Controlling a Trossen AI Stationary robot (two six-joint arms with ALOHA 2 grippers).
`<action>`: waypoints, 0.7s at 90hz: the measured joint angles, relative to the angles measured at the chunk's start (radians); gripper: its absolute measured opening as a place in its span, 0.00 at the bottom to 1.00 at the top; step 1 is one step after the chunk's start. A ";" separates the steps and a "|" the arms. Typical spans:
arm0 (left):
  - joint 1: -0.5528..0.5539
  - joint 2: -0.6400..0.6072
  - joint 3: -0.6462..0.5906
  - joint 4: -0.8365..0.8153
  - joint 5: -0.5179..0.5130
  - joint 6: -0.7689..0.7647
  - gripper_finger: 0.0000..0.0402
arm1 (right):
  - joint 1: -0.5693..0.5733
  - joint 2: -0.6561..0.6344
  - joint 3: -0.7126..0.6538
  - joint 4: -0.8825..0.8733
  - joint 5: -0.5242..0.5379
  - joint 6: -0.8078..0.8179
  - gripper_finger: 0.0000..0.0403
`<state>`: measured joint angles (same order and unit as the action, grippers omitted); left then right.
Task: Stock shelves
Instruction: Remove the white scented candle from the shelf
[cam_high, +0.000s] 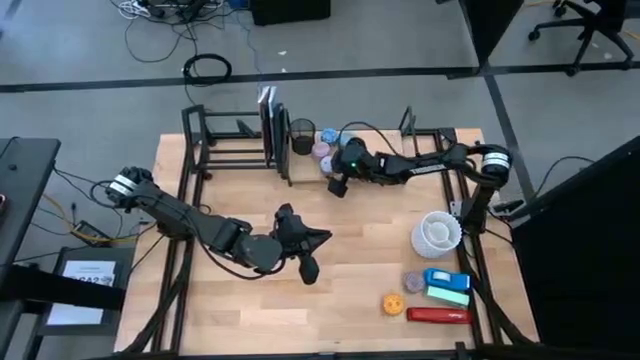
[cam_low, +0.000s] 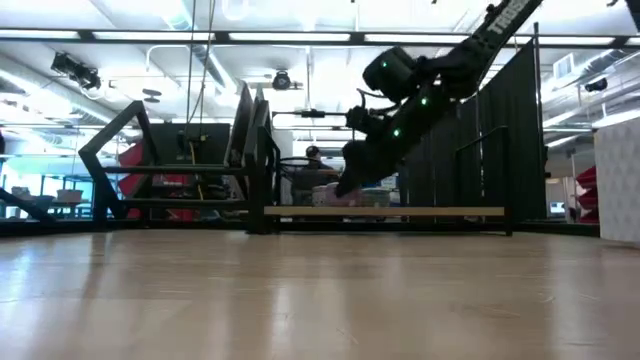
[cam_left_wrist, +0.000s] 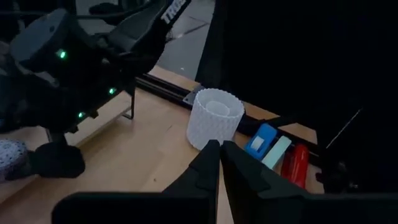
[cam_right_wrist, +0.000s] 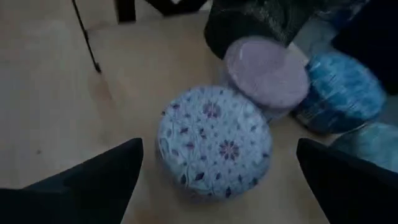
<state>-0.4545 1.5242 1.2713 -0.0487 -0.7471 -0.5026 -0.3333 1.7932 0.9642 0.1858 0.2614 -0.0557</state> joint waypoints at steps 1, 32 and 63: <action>0.000 0.000 0.000 0.000 0.000 0.000 0.00 | -0.002 0.003 0.000 0.002 -0.003 0.000 0.97; 0.001 0.001 0.000 0.000 0.000 0.000 0.00 | -0.059 0.038 0.000 0.116 -0.138 0.061 0.88; 0.001 0.001 0.000 0.005 0.000 -0.002 0.00 | -0.074 0.029 0.001 0.070 -0.157 0.089 0.64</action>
<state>-0.4534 1.5249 1.2713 -0.0433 -0.7475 -0.5041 -0.4068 1.8225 0.9653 0.2558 0.1043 0.0334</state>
